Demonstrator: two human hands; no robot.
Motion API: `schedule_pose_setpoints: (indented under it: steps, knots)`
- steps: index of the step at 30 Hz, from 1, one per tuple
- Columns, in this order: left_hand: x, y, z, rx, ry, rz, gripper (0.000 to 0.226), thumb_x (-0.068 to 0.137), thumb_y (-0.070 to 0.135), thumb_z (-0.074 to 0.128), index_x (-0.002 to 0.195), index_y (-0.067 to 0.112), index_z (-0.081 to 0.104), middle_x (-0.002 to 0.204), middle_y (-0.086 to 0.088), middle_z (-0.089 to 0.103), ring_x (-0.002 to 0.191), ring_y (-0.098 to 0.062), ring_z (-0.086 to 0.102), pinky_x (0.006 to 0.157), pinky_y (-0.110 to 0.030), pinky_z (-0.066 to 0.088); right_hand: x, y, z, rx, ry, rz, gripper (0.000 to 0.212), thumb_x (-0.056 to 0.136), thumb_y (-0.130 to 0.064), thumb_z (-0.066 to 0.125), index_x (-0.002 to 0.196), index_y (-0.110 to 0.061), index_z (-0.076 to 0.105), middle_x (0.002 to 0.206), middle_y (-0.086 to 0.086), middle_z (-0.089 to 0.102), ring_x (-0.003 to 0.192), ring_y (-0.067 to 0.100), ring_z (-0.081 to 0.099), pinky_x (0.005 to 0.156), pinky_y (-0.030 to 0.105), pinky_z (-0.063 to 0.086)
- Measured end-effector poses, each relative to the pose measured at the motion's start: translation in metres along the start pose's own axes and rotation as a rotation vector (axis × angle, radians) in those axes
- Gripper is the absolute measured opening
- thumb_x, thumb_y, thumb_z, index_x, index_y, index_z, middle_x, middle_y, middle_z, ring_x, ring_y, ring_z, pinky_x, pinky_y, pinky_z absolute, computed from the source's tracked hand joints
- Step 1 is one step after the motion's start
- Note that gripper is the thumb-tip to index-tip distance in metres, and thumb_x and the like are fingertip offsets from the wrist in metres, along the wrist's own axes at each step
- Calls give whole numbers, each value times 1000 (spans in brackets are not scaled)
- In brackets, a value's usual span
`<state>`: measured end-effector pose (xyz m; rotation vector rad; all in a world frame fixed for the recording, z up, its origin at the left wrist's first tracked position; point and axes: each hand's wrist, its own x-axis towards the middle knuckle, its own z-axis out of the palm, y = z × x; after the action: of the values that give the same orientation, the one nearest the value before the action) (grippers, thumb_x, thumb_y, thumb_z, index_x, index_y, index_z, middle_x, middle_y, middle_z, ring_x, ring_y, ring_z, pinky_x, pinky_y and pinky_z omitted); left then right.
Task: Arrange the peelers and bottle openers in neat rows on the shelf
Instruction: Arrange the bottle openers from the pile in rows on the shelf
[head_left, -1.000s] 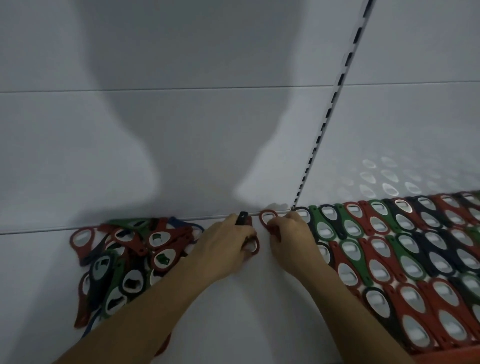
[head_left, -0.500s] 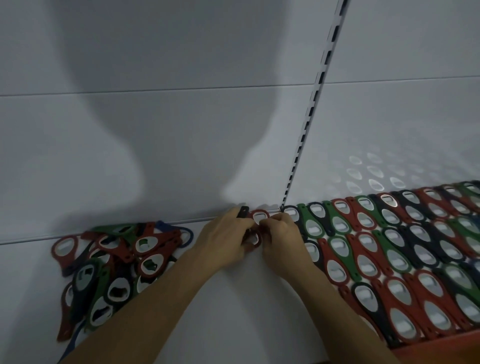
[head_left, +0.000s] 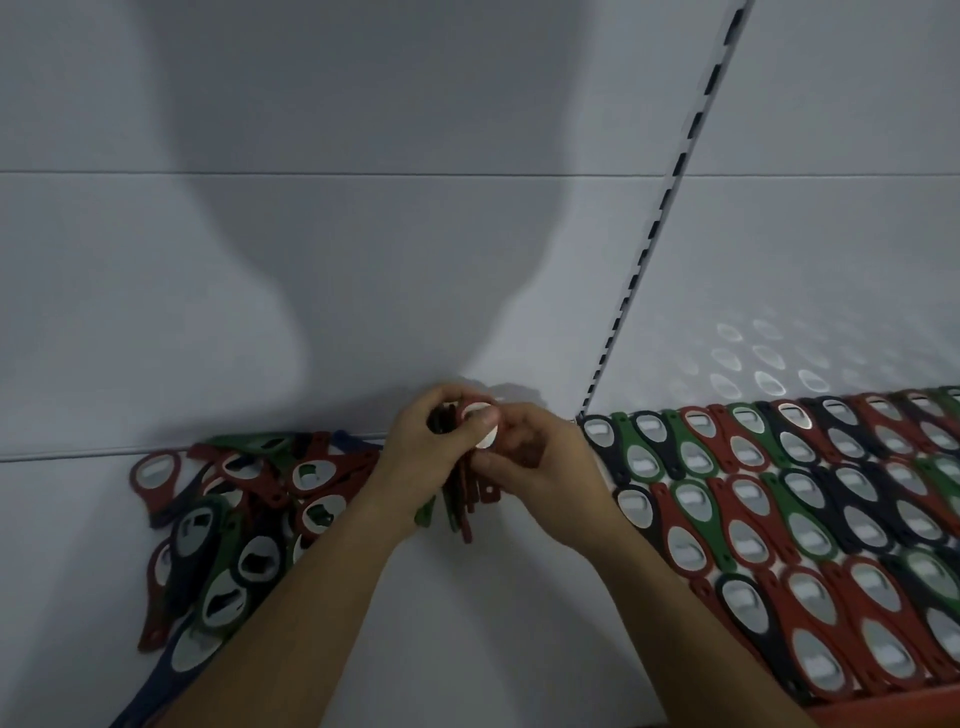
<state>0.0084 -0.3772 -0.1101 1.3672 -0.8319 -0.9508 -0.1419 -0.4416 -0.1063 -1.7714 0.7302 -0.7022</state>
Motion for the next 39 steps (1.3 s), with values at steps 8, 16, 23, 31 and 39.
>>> schedule_pose_setpoints:
  steps: [8, 16, 23, 31, 39]
  knots:
    - [-12, -10, -38, 309, 174, 50, 24, 90, 9, 73, 98, 32, 69, 87, 0, 64, 65, -4, 64, 62, -20, 56, 16, 11, 2, -197, 21, 176, 12, 93, -16, 71, 98, -27, 68, 71, -5, 72, 58, 8, 68, 55, 23, 57]
    - [-23, -23, -27, 1096, -90, 246, 32, 95, 22, 64, 124, 36, 59, 111, 9, 59, 88, -8, 58, 67, -20, 44, 22, 20, 26, -652, 143, 7, 22, 90, -25, 72, 104, -15, 58, 82, 1, 62, 74, 20, 60, 64, 31, 47]
    - [-17, -27, -13, 1285, -145, 224, 25, 97, 32, 63, 121, 29, 58, 126, -1, 44, 83, -14, 54, 62, -24, 42, -8, 32, 2, -963, 157, 80, 33, 94, -16, 54, 126, -19, 62, 128, 8, 52, 114, 29, 47, 92, 43, 48]
    - [-4, -16, 0, 1319, -209, 176, 31, 95, 29, 61, 126, 31, 56, 123, -1, 46, 98, -25, 62, 77, -41, 56, -13, 42, 2, -858, 127, 89, 33, 97, -21, 51, 127, -20, 64, 133, 7, 55, 120, 29, 45, 101, 44, 41]
    - [-5, -15, -10, 890, -56, 153, 30, 98, 22, 65, 124, 35, 60, 123, 4, 57, 103, -11, 65, 87, -29, 56, -18, 36, -1, -801, 191, -34, 41, 94, -22, 61, 135, -20, 58, 145, 2, 48, 127, 25, 45, 105, 43, 41]
